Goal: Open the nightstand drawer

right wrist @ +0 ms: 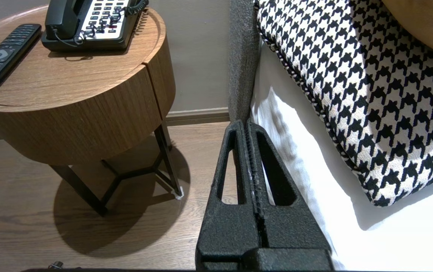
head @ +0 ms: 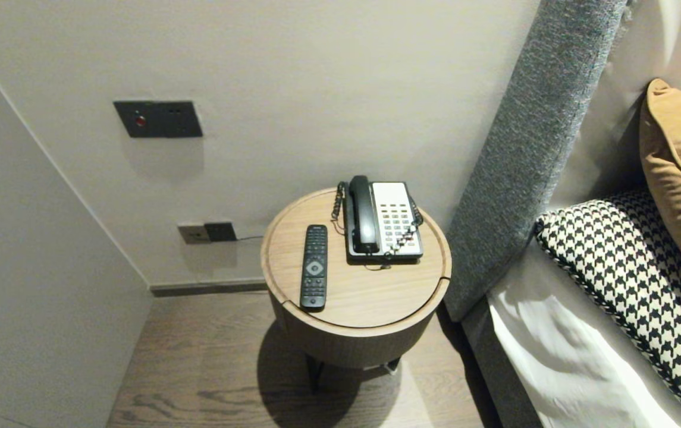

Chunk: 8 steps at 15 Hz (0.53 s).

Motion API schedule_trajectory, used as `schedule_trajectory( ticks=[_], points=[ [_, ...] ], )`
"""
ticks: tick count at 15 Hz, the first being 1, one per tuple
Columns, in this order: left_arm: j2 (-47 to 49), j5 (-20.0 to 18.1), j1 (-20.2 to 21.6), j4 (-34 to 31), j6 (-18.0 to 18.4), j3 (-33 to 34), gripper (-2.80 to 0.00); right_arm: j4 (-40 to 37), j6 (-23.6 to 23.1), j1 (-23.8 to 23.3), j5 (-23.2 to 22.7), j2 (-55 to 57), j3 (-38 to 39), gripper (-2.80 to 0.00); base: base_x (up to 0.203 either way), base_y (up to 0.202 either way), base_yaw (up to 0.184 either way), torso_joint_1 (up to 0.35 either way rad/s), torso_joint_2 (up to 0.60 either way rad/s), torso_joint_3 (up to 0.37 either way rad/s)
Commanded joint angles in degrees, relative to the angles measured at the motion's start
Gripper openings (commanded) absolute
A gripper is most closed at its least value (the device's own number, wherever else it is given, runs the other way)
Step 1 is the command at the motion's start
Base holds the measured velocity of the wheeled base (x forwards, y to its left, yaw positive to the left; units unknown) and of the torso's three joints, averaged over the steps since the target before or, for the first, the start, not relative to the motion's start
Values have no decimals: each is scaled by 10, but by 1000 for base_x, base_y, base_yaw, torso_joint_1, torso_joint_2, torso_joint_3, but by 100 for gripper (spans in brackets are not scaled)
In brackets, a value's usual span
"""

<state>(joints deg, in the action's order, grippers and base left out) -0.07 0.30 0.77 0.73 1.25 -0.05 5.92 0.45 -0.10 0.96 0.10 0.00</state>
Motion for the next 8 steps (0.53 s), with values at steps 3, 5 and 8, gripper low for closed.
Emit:
schedule_trajectory(
  ticks=[3,5,8],
  points=[
    [0,0,0,1,-1,0,-280,1,0,1,0,0,23,-280,0,0,0,0,0,0],
    [0,0,0,0,-9,0,-280,1,0,1,0,0,23,-280,0,0,0,0,0,0],
    [0,0,0,0,-13,0,-280,1,0,1,0,0,23,-280,0,0,0,0,0,0]
  ],
)
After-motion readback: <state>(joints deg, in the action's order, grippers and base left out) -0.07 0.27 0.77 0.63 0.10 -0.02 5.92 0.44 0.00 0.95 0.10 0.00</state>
